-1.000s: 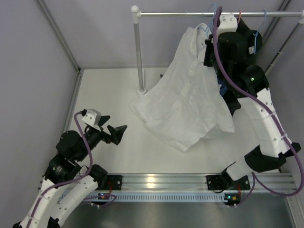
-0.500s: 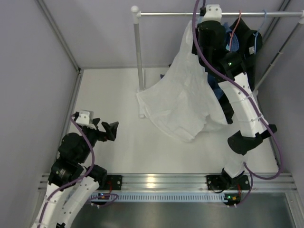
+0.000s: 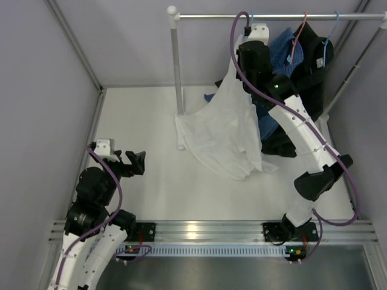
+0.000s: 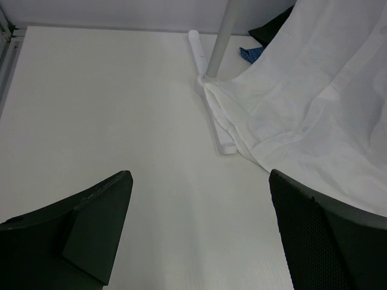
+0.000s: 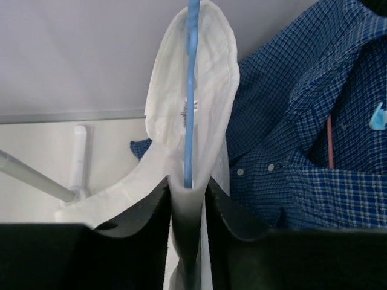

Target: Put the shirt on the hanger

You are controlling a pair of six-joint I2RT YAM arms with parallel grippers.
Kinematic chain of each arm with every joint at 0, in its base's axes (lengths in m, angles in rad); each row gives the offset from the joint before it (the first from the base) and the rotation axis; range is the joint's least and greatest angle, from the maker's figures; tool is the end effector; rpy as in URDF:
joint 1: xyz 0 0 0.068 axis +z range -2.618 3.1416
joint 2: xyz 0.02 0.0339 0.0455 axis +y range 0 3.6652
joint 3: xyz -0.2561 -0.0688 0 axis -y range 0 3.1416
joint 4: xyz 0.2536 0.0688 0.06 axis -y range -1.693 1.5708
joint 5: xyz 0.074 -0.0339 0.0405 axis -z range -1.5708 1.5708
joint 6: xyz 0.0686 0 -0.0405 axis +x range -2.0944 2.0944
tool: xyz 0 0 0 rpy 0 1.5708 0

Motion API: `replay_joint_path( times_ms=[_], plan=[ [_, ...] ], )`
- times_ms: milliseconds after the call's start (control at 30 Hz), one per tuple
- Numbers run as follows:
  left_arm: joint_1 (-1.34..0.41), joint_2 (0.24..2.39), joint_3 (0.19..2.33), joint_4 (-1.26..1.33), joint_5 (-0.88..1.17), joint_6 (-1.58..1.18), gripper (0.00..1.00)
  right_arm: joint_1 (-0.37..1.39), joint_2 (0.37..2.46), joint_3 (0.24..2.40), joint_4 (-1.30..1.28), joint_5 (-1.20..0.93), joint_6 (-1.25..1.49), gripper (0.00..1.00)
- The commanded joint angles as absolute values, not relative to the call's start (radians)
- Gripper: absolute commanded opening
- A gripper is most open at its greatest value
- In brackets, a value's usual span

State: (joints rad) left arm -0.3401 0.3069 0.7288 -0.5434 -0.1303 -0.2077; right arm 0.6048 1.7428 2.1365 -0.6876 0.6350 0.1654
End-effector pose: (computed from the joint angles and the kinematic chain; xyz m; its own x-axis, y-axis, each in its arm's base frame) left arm 0.1195 -0.0328 0.3322 -0.1549 -0.1621 -0.9745 0.1811 0.9651 -0.1893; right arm 0.3511 0.1932 0.4811 -0.2335 -0.0003 -0.9724 0.0484 0.9988 -0.0119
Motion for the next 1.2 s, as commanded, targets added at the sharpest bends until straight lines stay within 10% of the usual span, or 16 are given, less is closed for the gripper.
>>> replay_joint_path(
  times_ms=[0, 333, 1167],
  plan=[
    [-0.316, 0.340, 0.730, -0.515, -0.169, -0.224, 0.98, 0.615, 1.678, 2.100, -0.597, 0.631, 0.195, 0.31],
    [-0.232, 0.391, 0.733, -0.520, -0.130, -0.233, 0.98, 0.611, 1.488, 2.028, -0.583, 0.597, 0.183, 0.99],
    [-0.081, 0.525, 0.721, -0.518, -0.058, -0.229, 0.98, 0.584, 0.393, 0.859, -0.621, 0.677, 0.126, 0.99]
  ],
)
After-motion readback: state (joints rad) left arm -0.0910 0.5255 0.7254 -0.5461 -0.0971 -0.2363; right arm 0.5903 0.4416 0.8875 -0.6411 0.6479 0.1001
